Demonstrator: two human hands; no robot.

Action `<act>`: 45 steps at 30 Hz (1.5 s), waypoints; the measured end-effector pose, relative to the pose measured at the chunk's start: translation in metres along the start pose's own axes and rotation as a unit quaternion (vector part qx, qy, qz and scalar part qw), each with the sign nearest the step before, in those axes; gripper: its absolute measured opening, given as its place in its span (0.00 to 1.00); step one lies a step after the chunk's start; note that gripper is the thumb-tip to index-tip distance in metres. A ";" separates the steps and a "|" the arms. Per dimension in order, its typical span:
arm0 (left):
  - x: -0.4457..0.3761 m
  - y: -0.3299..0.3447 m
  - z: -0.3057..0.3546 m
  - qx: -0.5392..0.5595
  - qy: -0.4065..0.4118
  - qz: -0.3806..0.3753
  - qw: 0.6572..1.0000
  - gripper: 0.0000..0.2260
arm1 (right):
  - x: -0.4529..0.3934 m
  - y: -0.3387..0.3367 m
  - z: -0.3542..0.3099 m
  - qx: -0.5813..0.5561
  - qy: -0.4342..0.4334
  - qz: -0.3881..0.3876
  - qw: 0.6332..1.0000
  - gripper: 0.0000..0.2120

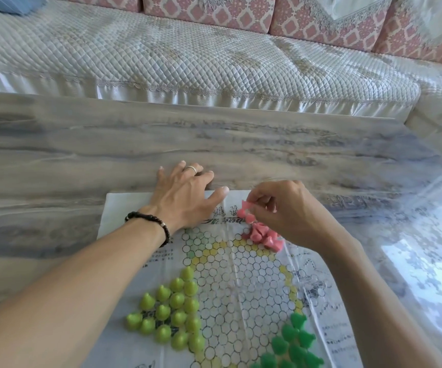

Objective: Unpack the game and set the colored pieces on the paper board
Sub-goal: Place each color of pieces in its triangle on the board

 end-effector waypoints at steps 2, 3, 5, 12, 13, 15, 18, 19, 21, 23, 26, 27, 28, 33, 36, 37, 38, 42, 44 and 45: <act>0.000 0.000 -0.001 0.004 -0.003 -0.004 1.000 0.30 | 0.001 -0.003 -0.001 0.014 -0.008 -0.004 1.000 0.04; -0.001 0.000 -0.001 0.004 -0.004 -0.007 1.000 0.30 | 0.003 -0.004 -0.002 0.020 -0.008 -0.016 1.000 0.04; 0.000 0.000 -0.001 -0.004 0.000 -0.009 1.000 0.31 | 0.007 -0.004 -0.005 0.031 -0.012 -0.065 0.997 0.05; -0.001 -0.001 -0.006 -0.001 0.008 -0.019 1.000 0.27 | 0.013 0.002 -0.017 0.090 -0.053 -0.104 0.989 0.05; -0.001 -0.001 -0.006 0.001 0.008 -0.020 1.000 0.27 | 0.012 0.005 -0.019 0.094 -0.059 -0.107 0.988 0.04; 0.000 -0.001 -0.008 0.004 0.011 -0.022 1.000 0.26 | 0.011 0.010 -0.024 0.106 -0.071 -0.116 0.985 0.04; 0.002 -0.003 -0.010 0.010 0.021 -0.024 0.999 0.26 | 0.009 0.016 -0.029 0.115 -0.085 -0.121 0.982 0.04; 0.002 -0.004 -0.012 0.014 0.026 -0.027 0.999 0.26 | 0.008 0.017 -0.029 0.113 -0.087 -0.123 0.982 0.04; 0.004 -0.007 -0.016 0.016 0.036 -0.029 0.999 0.26 | 0.006 0.019 -0.031 0.110 -0.088 -0.132 0.981 0.03; 0.008 -0.010 -0.019 0.007 0.039 -0.019 0.999 0.26 | 0.006 0.019 -0.031 0.109 -0.088 -0.138 0.981 0.03; 0.019 -0.011 -0.019 -0.020 0.023 0.003 1.000 0.28 | 0.009 0.010 -0.024 0.096 -0.059 -0.128 0.985 0.10; 0.022 -0.010 -0.019 -0.031 0.013 0.010 0.999 0.28 | 0.010 0.005 -0.020 0.091 -0.044 -0.122 0.987 0.11; 0.025 -0.008 -0.019 -0.039 0.002 0.017 0.999 0.29 | 0.013 0.000 -0.017 0.088 -0.031 -0.120 0.988 0.11; 0.035 -0.006 -0.026 -0.054 -0.041 0.023 0.997 0.32 | 0.022 -0.005 -0.011 0.104 -0.011 -0.115 0.988 0.12; 0.038 -0.004 -0.030 -0.041 -0.051 0.005 0.998 0.32 | 0.020 0.003 -0.011 0.112 -0.015 -0.093 0.989 0.13; 0.038 -0.004 -0.031 -0.034 -0.052 -0.002 0.998 0.32 | 0.019 0.007 -0.011 0.116 -0.021 -0.090 0.989 0.12; 0.038 -0.005 -0.031 -0.030 -0.052 -0.010 0.998 0.32 | 0.018 0.010 -0.011 0.121 -0.032 -0.089 0.988 0.10; 0.037 -0.009 -0.032 -0.020 -0.055 -0.030 0.998 0.35 | 0.015 0.020 -0.009 0.133 -0.046 -0.076 0.987 0.07; 0.037 -0.010 -0.032 -0.022 -0.054 -0.034 0.998 0.35 | 0.015 0.020 -0.009 0.138 -0.046 -0.072 0.987 0.08; 0.037 -0.009 -0.032 -0.025 -0.050 -0.034 0.998 0.35 | 0.016 0.019 -0.010 0.141 -0.049 -0.065 0.987 0.07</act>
Point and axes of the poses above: each hand's wrist, its own x-axis away from the middle knuckle, its own y-axis out of the palm, z = x × y, the point moved 1 cm from there along -x, towards the middle knuckle
